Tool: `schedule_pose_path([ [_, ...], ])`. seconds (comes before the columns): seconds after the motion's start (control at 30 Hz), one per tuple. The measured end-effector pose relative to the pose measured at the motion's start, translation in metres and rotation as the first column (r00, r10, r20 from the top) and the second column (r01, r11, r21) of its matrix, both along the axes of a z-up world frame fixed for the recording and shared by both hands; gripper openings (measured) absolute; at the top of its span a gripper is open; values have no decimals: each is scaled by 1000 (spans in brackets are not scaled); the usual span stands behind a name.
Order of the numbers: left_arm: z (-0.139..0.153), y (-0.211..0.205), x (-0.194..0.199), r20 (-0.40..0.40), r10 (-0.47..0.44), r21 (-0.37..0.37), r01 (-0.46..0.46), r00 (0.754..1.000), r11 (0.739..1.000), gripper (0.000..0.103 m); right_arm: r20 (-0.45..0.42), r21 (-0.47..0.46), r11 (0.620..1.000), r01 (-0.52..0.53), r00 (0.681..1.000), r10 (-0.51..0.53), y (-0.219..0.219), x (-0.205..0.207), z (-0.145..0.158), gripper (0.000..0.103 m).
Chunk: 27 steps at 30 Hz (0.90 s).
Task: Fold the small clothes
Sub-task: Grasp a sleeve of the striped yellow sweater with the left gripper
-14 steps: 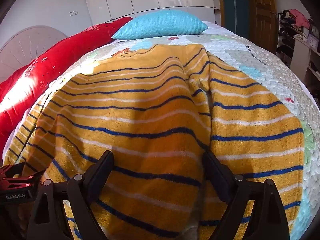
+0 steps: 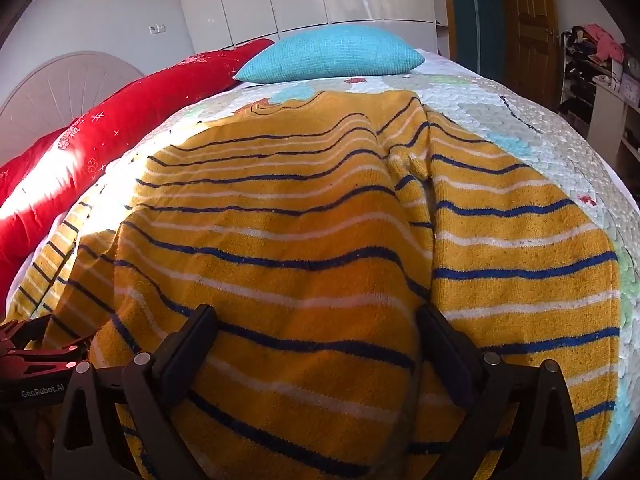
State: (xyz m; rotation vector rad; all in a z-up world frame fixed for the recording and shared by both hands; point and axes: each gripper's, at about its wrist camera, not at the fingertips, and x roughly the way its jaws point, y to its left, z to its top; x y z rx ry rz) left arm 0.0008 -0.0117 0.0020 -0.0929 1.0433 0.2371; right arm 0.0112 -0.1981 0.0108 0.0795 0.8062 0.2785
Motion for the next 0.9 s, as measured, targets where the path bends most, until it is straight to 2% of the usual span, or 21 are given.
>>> schedule_pose_path([
  [0.2, 0, 3, 6, -23, 34, 10, -34, 999, 999, 103, -15, 4, 1000, 8, 1000, -8, 2, 2, 3, 101],
  [0.37, 0, 6, 5, 5, 26, 15, -26, 1000, 1000, 103, -23, -14, 1000, 1, 1000, -2, 5, 7, 3, 103],
  [0.47, 6, 12, 4, 13, 15, -8, -15, 1000, 1000, 101, -20, -30, 1000, 1, 1000, -2, 5, 7, 0, 103],
  [0.5, 11, 14, 3, 25, 8, -24, -7, 1000, 1000, 86, -21, -32, 999, 1, 1000, -2, 4, 8, -1, 103],
  [0.53, 18, 17, 0, 41, -6, -38, 8, 999, 999, 61, -20, -31, 1000, 0, 1000, 0, 3, 8, -2, 103],
  [0.6, 33, 25, -3, 58, -35, -54, 38, 998, 998, 42, -19, -34, 999, 0, 1000, -1, 3, 8, -3, 103],
  [0.7, 58, 58, -14, 122, -17, -66, 25, 992, 998, 45, -19, -42, 999, 2, 1000, -3, 4, 8, -4, 103],
  [0.77, 69, 94, -22, 146, 49, -35, -44, 988, 998, 60, -18, -49, 999, 5, 1000, -6, 5, 8, -5, 103],
  [0.8, 72, 113, -25, 149, 85, -17, -83, 985, 996, 74, -18, -54, 999, 5, 1000, -6, 5, 7, -5, 103],
  [0.83, 71, 124, -37, 153, 111, 8, -113, 982, 994, 79, -18, -60, 998, 6, 1000, -7, 6, 7, -6, 103],
  [0.9, 68, 134, -58, 150, 141, 75, -153, 979, 985, 80, -19, -72, 997, 8, 1000, -9, 7, 8, -6, 103],
])
